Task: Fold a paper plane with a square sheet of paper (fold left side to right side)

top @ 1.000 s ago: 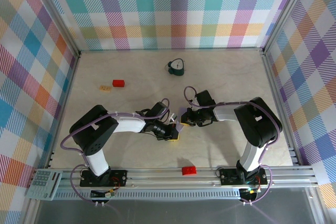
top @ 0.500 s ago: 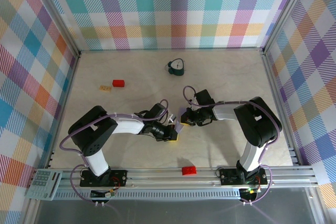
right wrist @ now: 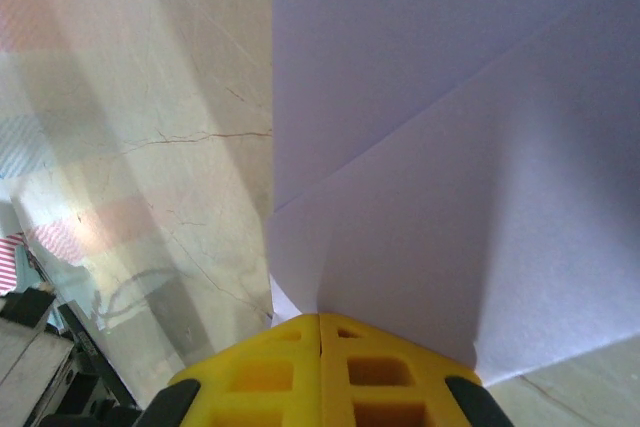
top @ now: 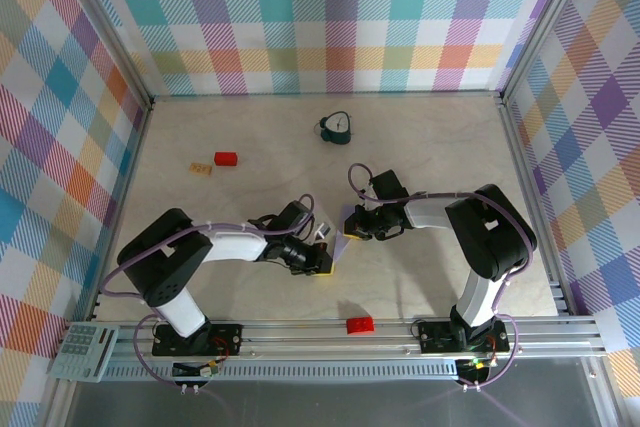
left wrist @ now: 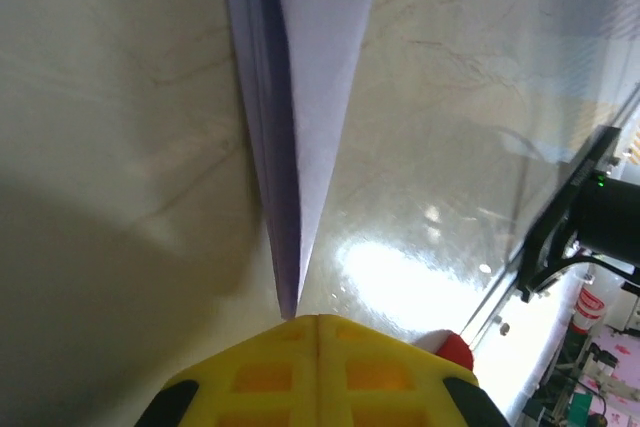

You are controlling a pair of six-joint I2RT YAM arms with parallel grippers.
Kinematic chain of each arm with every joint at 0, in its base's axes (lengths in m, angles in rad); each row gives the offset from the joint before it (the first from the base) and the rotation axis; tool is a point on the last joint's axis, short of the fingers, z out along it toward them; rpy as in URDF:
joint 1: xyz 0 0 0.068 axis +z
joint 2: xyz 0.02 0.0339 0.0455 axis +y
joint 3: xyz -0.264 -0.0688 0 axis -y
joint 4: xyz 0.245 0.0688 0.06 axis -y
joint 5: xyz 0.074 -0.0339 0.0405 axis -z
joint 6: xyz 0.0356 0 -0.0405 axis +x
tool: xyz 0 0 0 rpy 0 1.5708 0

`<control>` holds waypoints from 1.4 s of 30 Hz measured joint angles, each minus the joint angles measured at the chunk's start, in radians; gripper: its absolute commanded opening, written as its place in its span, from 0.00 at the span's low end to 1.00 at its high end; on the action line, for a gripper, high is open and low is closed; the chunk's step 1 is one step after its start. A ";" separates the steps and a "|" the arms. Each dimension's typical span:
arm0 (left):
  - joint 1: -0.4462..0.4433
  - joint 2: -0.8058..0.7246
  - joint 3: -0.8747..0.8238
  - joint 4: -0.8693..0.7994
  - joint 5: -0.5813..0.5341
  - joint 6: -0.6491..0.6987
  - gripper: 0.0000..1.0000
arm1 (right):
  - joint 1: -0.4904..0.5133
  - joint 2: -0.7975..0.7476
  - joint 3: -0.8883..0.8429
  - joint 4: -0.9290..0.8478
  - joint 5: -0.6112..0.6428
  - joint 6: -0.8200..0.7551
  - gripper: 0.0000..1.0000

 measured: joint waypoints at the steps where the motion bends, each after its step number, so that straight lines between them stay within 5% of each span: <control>1: 0.002 -0.012 0.000 0.000 0.005 0.000 0.02 | 0.000 0.000 0.000 0.000 0.000 0.000 0.00; 8: 0.041 -0.023 0.026 0.008 0.035 -0.003 0.00 | 0.000 0.000 0.000 0.000 0.000 0.000 0.00; 23: 0.042 0.195 0.214 0.038 0.074 0.004 0.00 | 0.002 0.000 0.000 0.000 0.000 0.000 0.00; 42: 0.042 0.253 0.226 0.061 0.076 0.031 0.00 | 0.004 -0.001 0.014 -0.034 0.020 -0.007 0.00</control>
